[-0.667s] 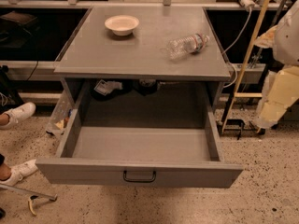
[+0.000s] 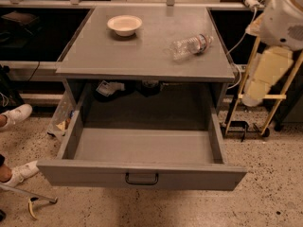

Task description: Place water bottle into top drawer

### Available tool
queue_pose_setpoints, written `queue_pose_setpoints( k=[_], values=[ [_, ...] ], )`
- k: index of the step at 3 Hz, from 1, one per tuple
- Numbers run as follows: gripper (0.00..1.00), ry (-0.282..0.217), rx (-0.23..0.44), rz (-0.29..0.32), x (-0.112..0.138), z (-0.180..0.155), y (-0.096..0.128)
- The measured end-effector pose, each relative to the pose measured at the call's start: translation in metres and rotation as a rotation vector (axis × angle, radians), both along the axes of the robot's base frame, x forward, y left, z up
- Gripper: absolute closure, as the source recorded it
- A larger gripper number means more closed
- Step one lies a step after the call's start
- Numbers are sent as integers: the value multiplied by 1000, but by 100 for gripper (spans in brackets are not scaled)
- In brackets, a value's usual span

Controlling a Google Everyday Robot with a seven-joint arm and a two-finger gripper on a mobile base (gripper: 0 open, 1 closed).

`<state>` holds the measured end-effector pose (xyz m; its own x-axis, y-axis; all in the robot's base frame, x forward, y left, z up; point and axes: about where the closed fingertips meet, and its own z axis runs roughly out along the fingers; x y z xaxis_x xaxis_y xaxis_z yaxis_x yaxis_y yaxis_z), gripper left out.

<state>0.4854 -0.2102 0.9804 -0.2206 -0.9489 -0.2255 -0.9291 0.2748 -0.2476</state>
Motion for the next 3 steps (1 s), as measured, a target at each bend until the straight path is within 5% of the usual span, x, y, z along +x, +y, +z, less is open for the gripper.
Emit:
queue_pose_setpoints(
  k=[2,3],
  values=[
    [0,-33,13,30,121,15,47],
    [0,-97,40,32,135,36,53]
  ],
)
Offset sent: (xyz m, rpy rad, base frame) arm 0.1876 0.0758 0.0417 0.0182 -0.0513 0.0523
